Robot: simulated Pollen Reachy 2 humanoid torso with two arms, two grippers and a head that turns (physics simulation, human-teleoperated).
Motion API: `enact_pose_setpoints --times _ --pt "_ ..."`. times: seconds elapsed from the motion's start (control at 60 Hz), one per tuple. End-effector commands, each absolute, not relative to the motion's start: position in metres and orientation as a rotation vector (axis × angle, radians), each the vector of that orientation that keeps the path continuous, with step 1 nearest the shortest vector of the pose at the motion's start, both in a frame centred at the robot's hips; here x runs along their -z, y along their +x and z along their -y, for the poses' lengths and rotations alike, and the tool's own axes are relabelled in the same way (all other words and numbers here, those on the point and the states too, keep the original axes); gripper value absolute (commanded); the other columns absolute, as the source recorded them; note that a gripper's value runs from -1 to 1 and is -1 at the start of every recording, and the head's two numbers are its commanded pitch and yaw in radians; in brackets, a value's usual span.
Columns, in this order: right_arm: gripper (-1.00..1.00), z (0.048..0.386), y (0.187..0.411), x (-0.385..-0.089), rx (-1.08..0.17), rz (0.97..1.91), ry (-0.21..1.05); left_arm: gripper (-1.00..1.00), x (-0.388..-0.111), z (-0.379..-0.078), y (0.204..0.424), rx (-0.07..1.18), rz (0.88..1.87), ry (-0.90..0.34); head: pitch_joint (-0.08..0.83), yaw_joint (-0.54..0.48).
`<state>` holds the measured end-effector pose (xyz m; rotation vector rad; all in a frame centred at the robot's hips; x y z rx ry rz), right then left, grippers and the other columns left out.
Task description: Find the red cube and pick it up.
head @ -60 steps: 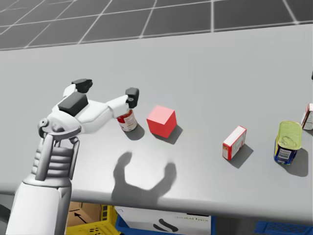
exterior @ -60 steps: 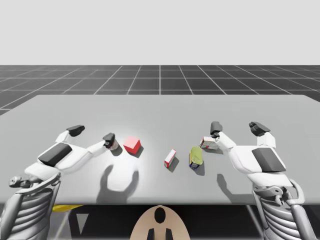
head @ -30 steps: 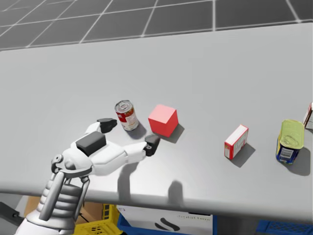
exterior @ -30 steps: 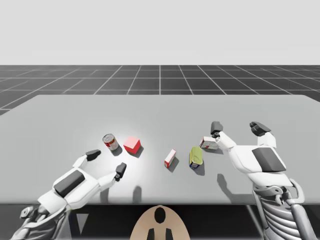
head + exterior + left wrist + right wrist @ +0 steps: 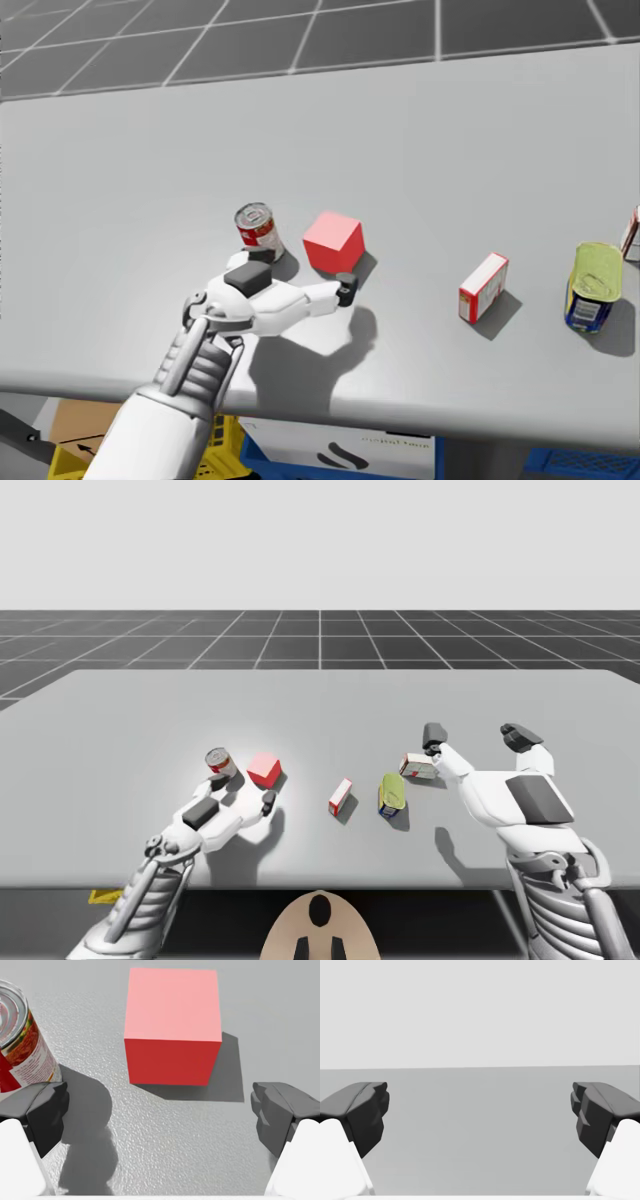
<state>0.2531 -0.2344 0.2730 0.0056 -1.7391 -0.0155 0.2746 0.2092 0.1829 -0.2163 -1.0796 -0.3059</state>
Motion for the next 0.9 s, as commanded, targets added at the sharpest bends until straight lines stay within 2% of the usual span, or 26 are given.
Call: enact_pose_setpoints --times 0.017,0.2,0.617,0.667,0.683,0.7,0.717,0.767,0.9 --pt "-1.00 0.233 0.253 -0.272 0.026 1.737 0.017 -1.00 -0.178 -0.194 0.298 0.286 1.049 -0.198 0.651 0.25" --pt "-1.00 0.234 0.253 -0.272 0.025 1.737 0.019 -1.00 -0.179 -0.181 0.323 0.272 1.011 -0.167 0.649 0.26" --pt "-1.00 0.235 0.252 -0.273 0.020 1.739 0.025 -0.97 -0.166 -0.162 0.342 0.267 0.991 -0.135 0.646 0.25" --pt "-1.00 0.234 0.252 -0.274 0.020 1.740 0.026 -0.76 -0.163 -0.162 0.342 0.270 0.986 -0.132 0.645 0.25" --pt "-1.00 0.234 0.252 -0.273 0.020 1.741 0.025 -0.53 -0.162 -0.162 0.342 0.275 0.983 -0.125 0.644 0.25" --pt "-1.00 0.235 0.252 -0.273 0.020 1.741 0.025 0.23 -0.161 -0.161 0.342 0.275 0.980 -0.127 0.643 0.25" --pt "-1.00 0.235 0.252 -0.273 0.020 1.741 0.026 0.77 -0.160 -0.161 0.341 0.277 0.976 -0.130 0.643 0.25" --pt "-1.00 0.234 0.252 -0.273 0.020 1.740 0.026 0.98 -0.159 -0.160 0.339 0.288 0.967 -0.135 0.639 0.25" --pt "-1.00 0.234 0.252 -0.273 0.020 1.742 0.025 1.00 -0.156 -0.159 0.336 0.308 0.956 -0.127 0.622 0.26"
